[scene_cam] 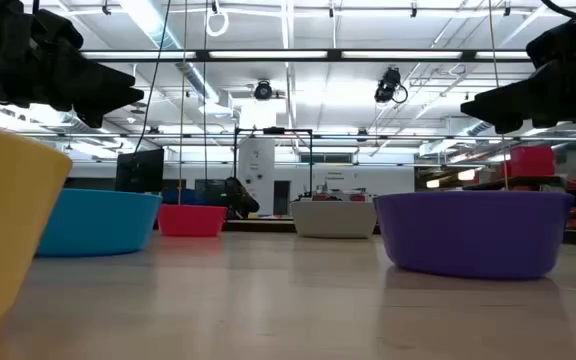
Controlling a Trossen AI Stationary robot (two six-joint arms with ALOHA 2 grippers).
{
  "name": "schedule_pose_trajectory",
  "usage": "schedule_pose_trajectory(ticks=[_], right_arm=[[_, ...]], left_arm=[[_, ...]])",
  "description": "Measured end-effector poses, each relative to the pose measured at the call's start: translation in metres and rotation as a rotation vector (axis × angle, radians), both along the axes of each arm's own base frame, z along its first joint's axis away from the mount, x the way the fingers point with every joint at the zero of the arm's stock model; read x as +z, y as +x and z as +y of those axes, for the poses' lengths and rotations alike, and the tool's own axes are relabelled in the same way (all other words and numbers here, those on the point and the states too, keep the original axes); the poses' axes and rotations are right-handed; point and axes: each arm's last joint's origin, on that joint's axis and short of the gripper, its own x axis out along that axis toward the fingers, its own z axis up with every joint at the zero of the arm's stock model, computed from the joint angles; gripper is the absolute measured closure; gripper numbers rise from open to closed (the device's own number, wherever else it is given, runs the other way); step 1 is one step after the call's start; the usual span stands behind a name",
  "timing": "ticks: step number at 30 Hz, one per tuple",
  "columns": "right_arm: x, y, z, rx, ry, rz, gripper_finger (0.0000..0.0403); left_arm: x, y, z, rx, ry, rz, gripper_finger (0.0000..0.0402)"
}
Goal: Nest bowls inside each other
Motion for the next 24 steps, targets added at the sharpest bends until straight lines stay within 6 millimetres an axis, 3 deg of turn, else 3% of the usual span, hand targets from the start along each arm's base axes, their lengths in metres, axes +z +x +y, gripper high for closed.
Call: schedule_pose_trajectory(ticks=[24], right_arm=[[0.0000,0.0000,0.0000,0.000,0.000,0.001,0.0182]], left_arm=[[0.0000,0.0000,0.0000,0.001,0.000,0.000,0.0219]])
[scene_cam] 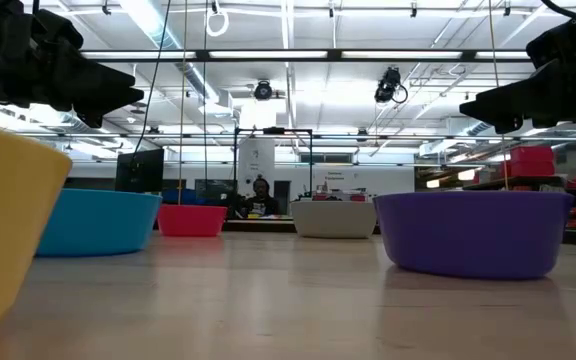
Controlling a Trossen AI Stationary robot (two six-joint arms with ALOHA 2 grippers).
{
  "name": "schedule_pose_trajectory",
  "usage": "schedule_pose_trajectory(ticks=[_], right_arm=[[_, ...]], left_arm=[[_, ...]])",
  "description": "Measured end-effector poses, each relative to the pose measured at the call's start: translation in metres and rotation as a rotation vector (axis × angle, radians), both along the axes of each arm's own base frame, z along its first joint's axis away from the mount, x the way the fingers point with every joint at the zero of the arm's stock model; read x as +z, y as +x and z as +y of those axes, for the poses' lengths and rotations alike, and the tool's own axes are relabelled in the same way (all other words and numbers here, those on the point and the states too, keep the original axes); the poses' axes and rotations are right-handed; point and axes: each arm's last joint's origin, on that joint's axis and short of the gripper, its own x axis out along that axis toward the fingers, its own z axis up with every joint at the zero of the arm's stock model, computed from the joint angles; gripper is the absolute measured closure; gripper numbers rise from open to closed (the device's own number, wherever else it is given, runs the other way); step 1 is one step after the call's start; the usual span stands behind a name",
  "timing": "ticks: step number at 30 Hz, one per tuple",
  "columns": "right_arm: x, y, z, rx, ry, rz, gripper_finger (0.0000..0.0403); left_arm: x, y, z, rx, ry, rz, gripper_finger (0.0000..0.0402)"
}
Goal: Nest bowls inside each other
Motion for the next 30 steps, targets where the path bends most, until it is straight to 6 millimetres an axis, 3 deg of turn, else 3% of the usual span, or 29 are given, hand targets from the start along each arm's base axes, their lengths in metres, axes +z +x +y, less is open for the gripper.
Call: schedule_pose_trajectory(ticks=[30], right_arm=[[0.0000,0.0000,0.0000,0.000,0.000,0.000,0.0221]], left_arm=[[0.0000,0.0000,0.0000,0.000,0.000,0.000,0.0219]])
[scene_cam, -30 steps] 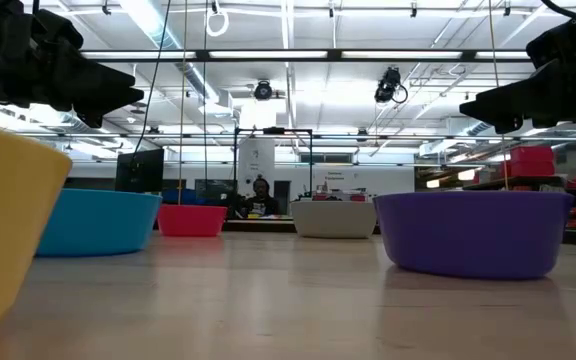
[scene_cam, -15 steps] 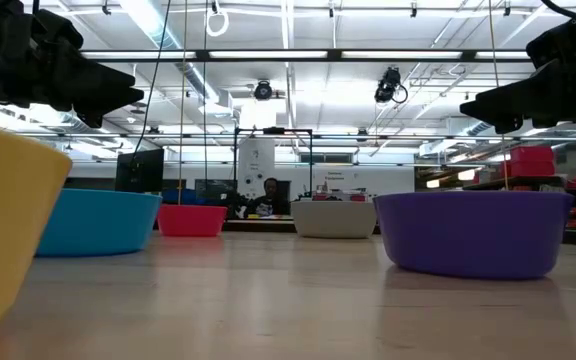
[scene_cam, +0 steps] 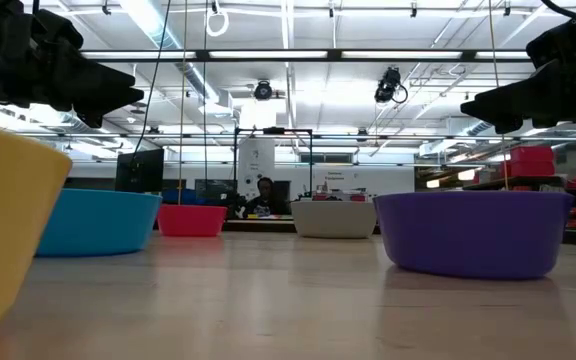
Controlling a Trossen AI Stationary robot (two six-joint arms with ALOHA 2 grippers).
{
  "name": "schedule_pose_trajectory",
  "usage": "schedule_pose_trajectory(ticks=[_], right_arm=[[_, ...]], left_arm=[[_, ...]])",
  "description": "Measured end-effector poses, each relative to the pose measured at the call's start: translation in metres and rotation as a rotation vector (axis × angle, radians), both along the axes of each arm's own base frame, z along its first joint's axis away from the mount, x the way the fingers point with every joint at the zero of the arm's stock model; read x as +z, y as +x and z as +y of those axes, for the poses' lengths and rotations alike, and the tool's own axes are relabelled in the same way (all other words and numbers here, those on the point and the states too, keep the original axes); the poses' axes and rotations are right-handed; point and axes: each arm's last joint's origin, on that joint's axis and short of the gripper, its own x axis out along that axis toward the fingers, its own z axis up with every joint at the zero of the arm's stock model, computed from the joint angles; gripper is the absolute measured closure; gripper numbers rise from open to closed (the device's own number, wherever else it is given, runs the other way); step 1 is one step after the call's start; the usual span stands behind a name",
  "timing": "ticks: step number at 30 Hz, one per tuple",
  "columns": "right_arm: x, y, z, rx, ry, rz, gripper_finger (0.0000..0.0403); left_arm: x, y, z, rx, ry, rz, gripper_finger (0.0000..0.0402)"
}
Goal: Nest bowls inside each other
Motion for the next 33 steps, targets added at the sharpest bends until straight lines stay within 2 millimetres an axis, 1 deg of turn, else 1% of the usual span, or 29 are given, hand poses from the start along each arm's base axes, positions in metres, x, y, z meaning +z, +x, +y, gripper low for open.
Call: schedule_pose_trajectory(ticks=[5,25,33], right_arm=[[0.0000,0.0000,0.0000,0.000,0.000,0.000,0.0221],[0.0029,0.0001,0.0000,0.000,-0.016,-0.029,0.0190],[0.0052,0.0001,0.0000,-0.001,0.010,-0.055,0.0200]], left_arm=[[0.0000,0.0000,0.0000,0.000,0.000,0.000,0.0219],[0.0002,0.0000,0.0000,0.000,-0.002,-0.003,0.0219],[0.0005,-0.0001,0.0006,0.023,-0.006,-0.008,0.0219]])
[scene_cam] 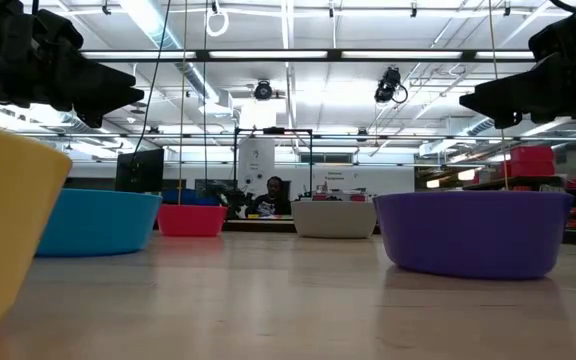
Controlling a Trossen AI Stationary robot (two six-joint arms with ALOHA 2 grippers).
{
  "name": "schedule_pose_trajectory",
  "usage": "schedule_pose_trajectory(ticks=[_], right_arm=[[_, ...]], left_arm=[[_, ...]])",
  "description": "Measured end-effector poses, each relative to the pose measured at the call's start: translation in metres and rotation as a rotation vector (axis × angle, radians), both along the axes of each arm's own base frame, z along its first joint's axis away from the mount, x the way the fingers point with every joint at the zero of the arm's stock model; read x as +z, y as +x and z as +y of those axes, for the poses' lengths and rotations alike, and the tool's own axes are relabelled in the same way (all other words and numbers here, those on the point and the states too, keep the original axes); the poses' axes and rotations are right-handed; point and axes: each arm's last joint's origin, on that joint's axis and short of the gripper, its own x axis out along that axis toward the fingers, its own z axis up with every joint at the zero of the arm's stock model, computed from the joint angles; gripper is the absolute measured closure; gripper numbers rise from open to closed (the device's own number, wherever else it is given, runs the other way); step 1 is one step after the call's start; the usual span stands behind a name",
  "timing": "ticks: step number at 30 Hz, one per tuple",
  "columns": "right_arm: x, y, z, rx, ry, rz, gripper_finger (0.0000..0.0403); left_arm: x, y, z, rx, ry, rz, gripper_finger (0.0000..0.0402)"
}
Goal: Nest bowls inside each other
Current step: Stack the light blue bowl in the gray bowl
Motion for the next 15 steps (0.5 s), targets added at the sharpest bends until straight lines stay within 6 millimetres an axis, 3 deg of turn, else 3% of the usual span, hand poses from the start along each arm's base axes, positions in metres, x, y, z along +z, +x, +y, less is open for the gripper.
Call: schedule_pose_trajectory(ticks=[6,9,15], right_arm=[[0.002,0.000,-0.001,-0.024,0.100,-0.028,0.0218],[0.001,-0.001,-0.004,-0.135,0.212,-0.041,0.0224],[-0.008,0.003,-0.006,-0.200,0.197,0.065,0.0230]], left_arm=[[0.001,0.000,0.001,0.033,-0.018,-0.011,0.0219],[0.001,0.000,0.001,0.032,-0.042,-0.016,0.0219],[-0.001,0.001,0.002,0.056,0.023,0.015,0.0219]])
